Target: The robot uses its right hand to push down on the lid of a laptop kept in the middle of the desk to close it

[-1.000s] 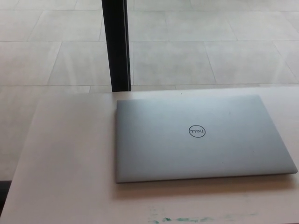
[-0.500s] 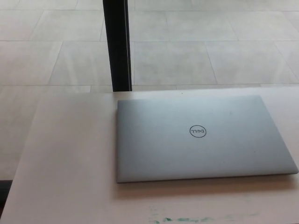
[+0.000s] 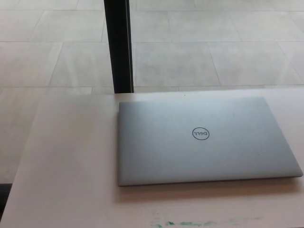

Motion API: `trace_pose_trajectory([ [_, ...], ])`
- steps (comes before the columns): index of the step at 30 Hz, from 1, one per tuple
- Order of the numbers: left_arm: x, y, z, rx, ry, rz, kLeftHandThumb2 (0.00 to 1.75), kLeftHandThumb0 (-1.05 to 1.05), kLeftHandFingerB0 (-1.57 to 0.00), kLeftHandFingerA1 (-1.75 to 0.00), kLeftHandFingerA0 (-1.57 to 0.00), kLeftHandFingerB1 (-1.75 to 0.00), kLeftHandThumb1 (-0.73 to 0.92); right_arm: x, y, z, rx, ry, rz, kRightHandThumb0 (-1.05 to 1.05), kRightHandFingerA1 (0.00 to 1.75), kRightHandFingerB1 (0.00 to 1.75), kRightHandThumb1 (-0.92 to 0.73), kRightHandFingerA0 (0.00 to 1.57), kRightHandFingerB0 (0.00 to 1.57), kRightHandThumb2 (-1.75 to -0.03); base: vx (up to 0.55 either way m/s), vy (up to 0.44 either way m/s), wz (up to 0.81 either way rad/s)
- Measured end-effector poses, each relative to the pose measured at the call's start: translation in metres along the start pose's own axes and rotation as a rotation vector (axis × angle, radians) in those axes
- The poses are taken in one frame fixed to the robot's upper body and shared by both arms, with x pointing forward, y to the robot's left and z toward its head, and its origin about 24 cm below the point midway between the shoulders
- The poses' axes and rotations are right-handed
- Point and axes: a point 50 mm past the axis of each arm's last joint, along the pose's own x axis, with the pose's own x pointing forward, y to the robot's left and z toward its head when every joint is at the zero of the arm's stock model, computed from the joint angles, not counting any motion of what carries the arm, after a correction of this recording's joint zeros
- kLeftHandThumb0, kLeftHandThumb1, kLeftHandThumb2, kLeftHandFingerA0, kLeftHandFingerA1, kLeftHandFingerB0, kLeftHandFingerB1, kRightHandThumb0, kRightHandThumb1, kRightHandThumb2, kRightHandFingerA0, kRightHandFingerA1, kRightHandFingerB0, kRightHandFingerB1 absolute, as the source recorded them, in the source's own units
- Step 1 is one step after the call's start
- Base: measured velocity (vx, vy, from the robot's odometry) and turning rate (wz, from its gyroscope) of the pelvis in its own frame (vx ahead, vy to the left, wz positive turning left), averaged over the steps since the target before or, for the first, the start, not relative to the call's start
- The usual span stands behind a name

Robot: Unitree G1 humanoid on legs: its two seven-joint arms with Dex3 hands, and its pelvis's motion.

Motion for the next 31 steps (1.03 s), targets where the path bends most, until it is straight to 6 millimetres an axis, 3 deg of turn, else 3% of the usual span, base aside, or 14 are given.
trace_pose_trajectory([
  [2,0.0001,-0.0002,0.0003,0.001,-0.001,-0.001,0.81,-1.05,-0.27,-0.46,-0.38,-0.38,0.87,-0.0001,0.0001,0.0002,-0.002,-0.001,0.003,-0.88,1.05,0.75,-0.87,0.74,0.76,-0.67,0.0,0.0,0.0],
  [3,0.0001,-0.0002,0.0005,0.001,-0.002,-0.001,0.77,-1.05,-0.27,-0.45,-0.36,-0.37,0.86,-0.0001,0.0,0.0003,-0.001,-0.001,0.003,-0.83,1.03,0.79,-0.71,0.8,0.79,-1.18,0.0,0.0,0.0],
  [4,0.0001,-0.0003,0.0006,0.0,-0.003,-0.001,0.81,-1.05,-0.27,-0.46,-0.36,-0.38,0.87,-0.0001,-0.0001,0.0005,0.002,-0.002,0.003,-0.87,1.09,0.74,-0.87,0.75,0.78,-0.66,0.0,0.0,0.0],
  [7,0.0001,-0.0003,0.0006,-0.001,-0.003,-0.001,0.76,-1.05,-0.27,-0.42,-0.36,-0.36,0.88,-0.0001,-0.0001,0.0006,0.006,-0.002,0.005,-0.91,1.07,0.74,-0.86,0.73,0.76,-0.66,0.0,0.0,0.0],
  [8,0.0001,-0.0002,0.0006,-0.001,-0.003,-0.001,0.75,-1.05,-0.27,-0.42,-0.35,-0.36,0.88,-0.0002,-0.0002,0.0008,0.007,-0.003,0.006,-0.91,1.02,0.8,-0.7,0.77,0.79,-1.18,0.0,0.0,0.0],
  [9,0.0001,-0.0002,0.0005,-0.001,-0.003,-0.001,0.78,-1.05,-0.27,-0.43,-0.35,-0.37,0.86,-0.0002,-0.0004,0.0009,0.008,-0.004,0.005,-0.89,1.06,0.75,-0.85,0.75,0.73,-0.66,0.0,0.0,0.0],
  [10,0.0,-0.0002,0.0005,-0.001,-0.003,-0.001,0.79,-1.05,-0.28,-0.43,-0.36,-0.37,0.87,-0.0002,-0.0005,0.001,0.01,-0.003,0.006,-0.81,0.98,0.79,-0.66,0.77,0.72,-1.15,0.0,0.0,0.0],
  [11,0.0,-0.0002,0.0005,0.0,-0.003,-0.001,0.79,-1.05,-0.28,-0.43,-0.36,-0.37,0.87,-0.0002,-0.0005,0.001,0.014,-0.003,0.007,-0.81,0.98,0.79,-0.66,0.77,0.72,-1.15,0.0,0.0,0.0],
  [12,0.0,-0.0002,0.0005,0.0,-0.003,-0.001,0.78,-1.05,-0.28,-0.45,-0.37,-0.37,0.87,-0.0002,-0.0004,0.0009,0.017,-0.001,0.009,-0.87,1.03,0.76,-0.85,0.74,0.71,-0.66,0.0,0.0,0.0],
  [28,0.0007,-0.0015,0.0043,-0.023,-0.024,-0.006,0.75,-1.05,-0.28,-0.43,-0.35,-0.37,0.85,-0.0007,-0.0004,0.0009,0.004,0.007,0.003,-0.88,1.06,0.78,-0.85,0.73,0.72,-0.66,0.0,0.0,0.0],
  [31,0.0008,-0.0015,0.0045,-0.028,-0.026,-0.005,0.79,-1.05,-0.26,-0.43,-0.34,-0.37,0.86,-0.0007,-0.0002,-0.0002,0.007,0.013,0.001,-0.86,1.14,0.78,-0.86,0.76,0.71,-0.67,0.0,0.0,0.0],
])
